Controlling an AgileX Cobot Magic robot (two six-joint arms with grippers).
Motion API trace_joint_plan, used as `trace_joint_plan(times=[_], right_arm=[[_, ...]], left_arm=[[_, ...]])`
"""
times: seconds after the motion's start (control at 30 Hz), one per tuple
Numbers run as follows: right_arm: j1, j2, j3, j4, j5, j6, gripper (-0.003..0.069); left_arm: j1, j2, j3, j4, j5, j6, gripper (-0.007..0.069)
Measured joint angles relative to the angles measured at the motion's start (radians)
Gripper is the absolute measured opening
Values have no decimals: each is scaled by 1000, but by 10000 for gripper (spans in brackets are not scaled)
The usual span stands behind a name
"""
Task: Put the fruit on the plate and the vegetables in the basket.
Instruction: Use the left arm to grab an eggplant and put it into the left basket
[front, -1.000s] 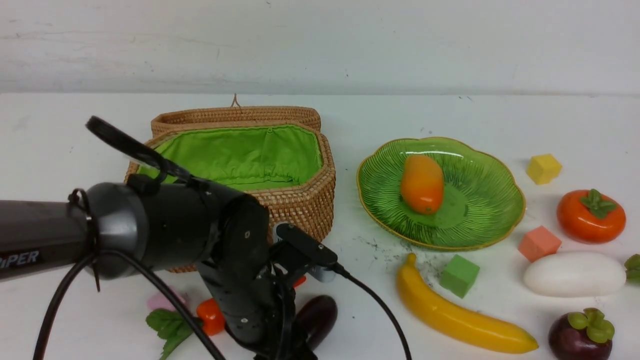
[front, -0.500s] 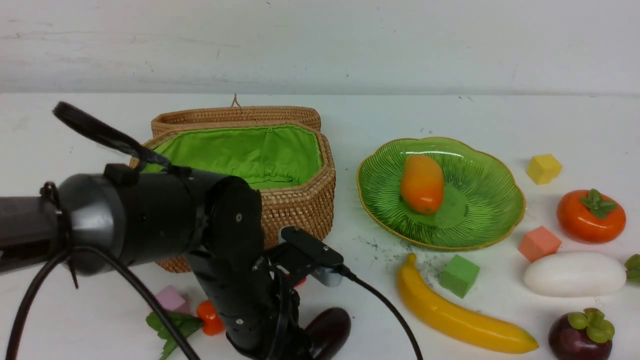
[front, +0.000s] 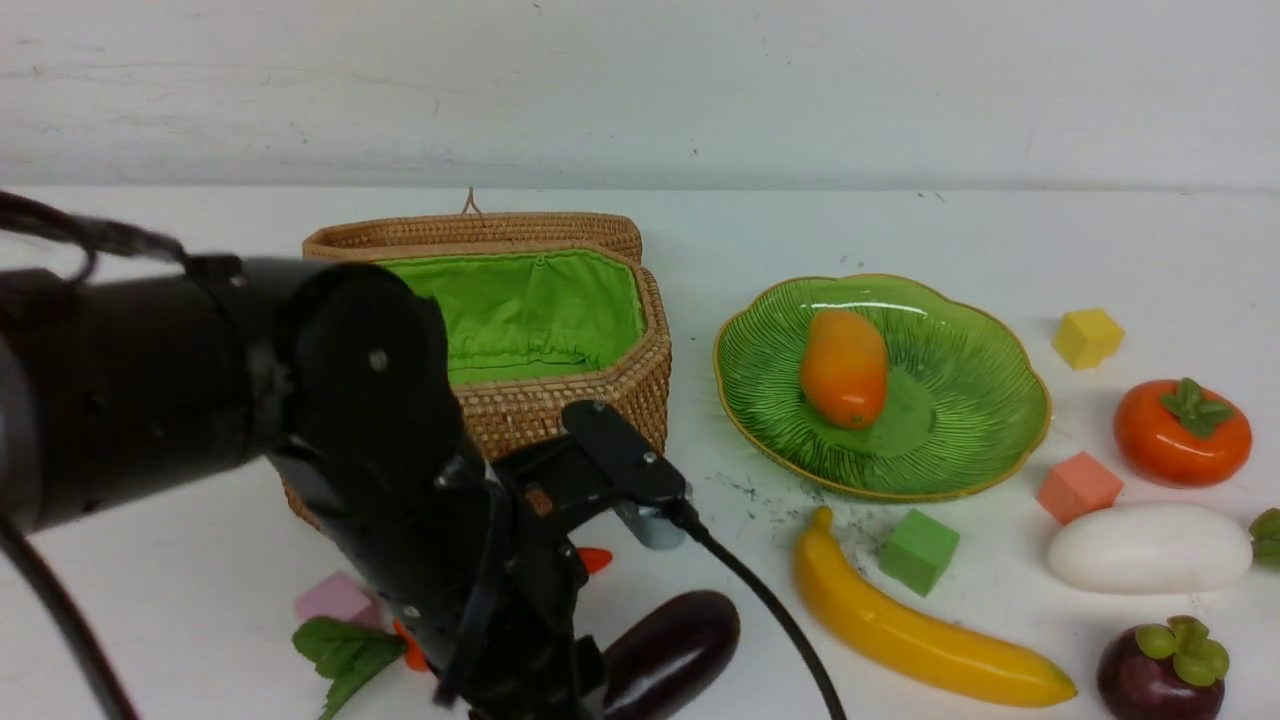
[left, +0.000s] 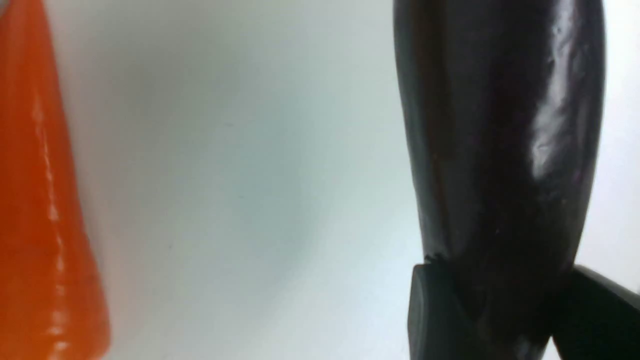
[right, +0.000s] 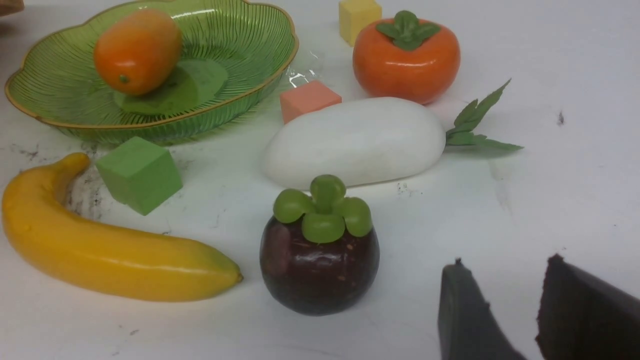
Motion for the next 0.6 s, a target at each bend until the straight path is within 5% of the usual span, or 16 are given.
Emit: trace_joint_plan(times=[0.37, 0.6], right_arm=[[0, 0, 0, 0, -1, 0, 245], [0, 0, 0, 0, -1, 0, 245]], left_arm=[[41, -29, -327, 250, 122, 8, 288], [217, 54, -411, 445, -98, 140, 288]])
